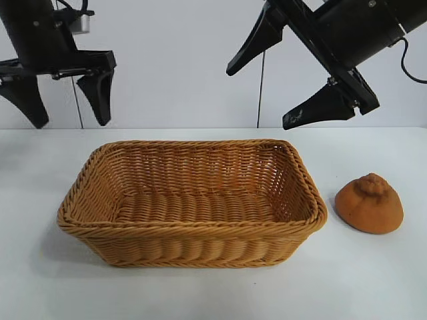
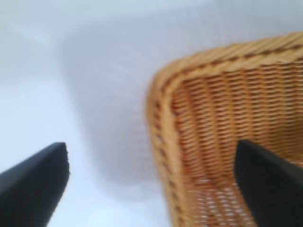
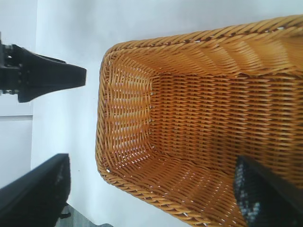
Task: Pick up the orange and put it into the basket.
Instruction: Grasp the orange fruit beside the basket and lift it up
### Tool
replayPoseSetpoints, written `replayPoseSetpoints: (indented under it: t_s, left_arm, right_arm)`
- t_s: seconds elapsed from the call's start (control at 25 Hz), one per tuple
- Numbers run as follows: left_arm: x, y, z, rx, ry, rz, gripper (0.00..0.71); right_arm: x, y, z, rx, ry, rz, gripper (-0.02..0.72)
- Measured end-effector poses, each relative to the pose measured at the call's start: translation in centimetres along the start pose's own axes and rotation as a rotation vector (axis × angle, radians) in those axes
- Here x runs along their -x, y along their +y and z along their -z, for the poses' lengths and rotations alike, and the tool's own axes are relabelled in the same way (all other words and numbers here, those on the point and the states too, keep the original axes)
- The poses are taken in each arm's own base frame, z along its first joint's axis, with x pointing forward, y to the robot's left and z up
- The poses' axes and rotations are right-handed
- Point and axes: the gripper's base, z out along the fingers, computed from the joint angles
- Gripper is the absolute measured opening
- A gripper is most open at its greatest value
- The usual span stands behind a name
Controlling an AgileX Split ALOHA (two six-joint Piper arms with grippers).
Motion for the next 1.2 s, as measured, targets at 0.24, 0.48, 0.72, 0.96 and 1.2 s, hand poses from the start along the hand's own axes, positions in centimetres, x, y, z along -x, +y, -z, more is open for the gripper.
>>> replayPoseSetpoints:
  t_s: [0.24,0.48,0.72,0.96,1.2]
  left_arm:
    - [0.1,4.5,0.8,0.050,-0.003,0.095,0.673]
    - [-0.3,8.7,1.2,0.077,-0.008,0.188,0.673]
    - [-0.7,8.5,2.3,0.062,-0.027,0.194,0.673]
    - [-4.1,7.7,4.9,0.060,-0.022,0.178,0.673]
    - [-10.4,6.5,7.3,0.062,0.008,0.167,0.673]
  right_arm:
    - [0.1,0.0,0.0,-0.002,-0.007,0.000,0.641]
    - [0.1,0.0,0.0,-0.004,-0.011,0.000,0.641]
    - [0.1,0.0,0.0,-0.004,-0.011,0.000,0.641]
    - [0.1,0.0,0.0,-0.004,-0.012,0.000,0.641]
    - [0.1,0.0,0.0,-0.004,-0.012,0.000,0.641]
